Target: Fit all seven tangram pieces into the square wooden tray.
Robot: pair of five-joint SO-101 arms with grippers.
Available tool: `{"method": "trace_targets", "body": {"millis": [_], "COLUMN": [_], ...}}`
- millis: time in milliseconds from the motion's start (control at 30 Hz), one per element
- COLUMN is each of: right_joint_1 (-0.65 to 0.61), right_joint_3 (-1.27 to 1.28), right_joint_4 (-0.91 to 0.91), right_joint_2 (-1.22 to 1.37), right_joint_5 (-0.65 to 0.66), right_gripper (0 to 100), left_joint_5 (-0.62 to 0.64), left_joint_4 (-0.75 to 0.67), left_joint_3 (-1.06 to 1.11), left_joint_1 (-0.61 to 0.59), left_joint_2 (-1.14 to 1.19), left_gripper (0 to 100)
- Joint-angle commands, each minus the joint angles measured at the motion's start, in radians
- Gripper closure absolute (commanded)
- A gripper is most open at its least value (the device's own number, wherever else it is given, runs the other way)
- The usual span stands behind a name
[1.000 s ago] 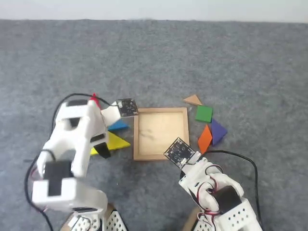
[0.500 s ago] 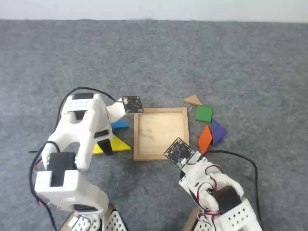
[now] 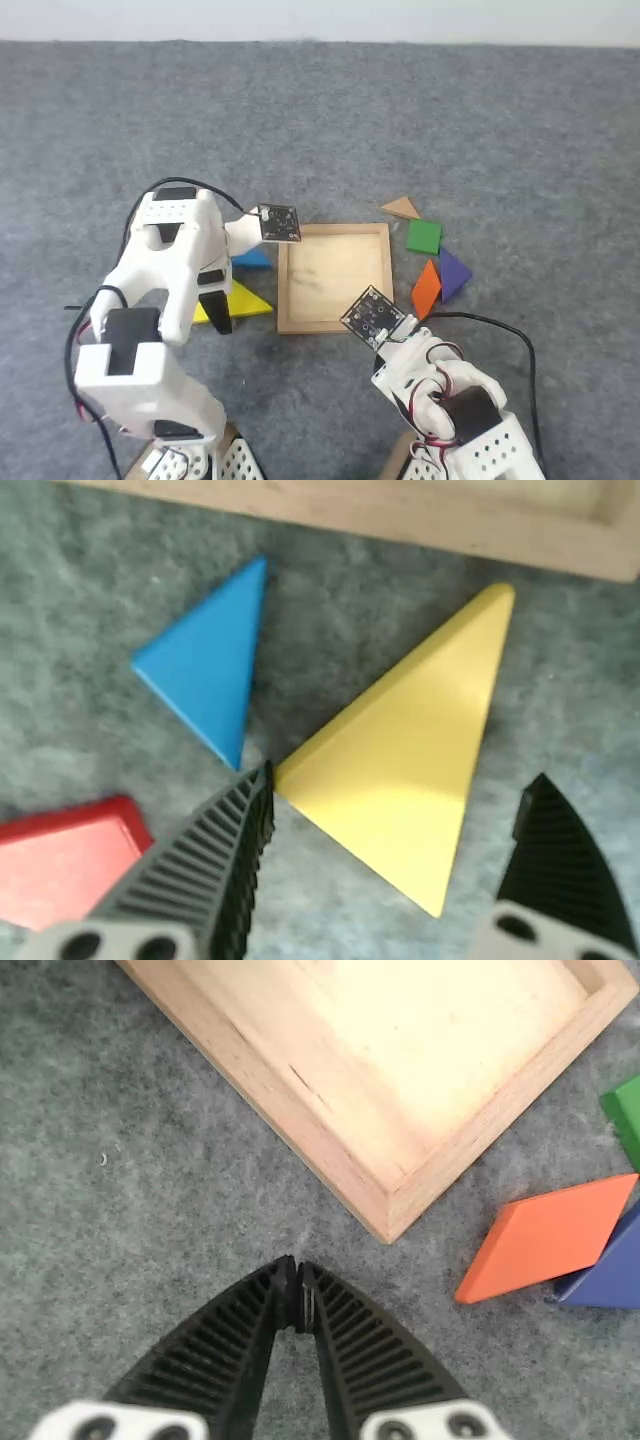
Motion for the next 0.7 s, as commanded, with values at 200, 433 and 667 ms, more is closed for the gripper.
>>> {"method": "trace_targets", "body": {"millis": [200, 433, 667], "right_joint_1": [-0.002, -0.002, -0.002], "right_joint_3": [0.017, 0.017, 0.017], "right_joint_4": [0.005, 0.005, 0.005], "right_joint_2": [-0.015, -0.015, -0.015], "right_joint_5": [0.002, 0.002, 0.002], "right_gripper": [99.0, 99.0, 99.0], "left_joint_5": [-0.057, -0.058, -0.060], "left_joint_4": [0.043, 0.038, 0.037], "left_joint_3": [-0.033, -0.030, -0.030], "left_joint_1": [0.011, 0.006, 0.011], "left_joint_2": [-0.008, -0.008, -0.009], "left_gripper": [71, 71, 72]}}
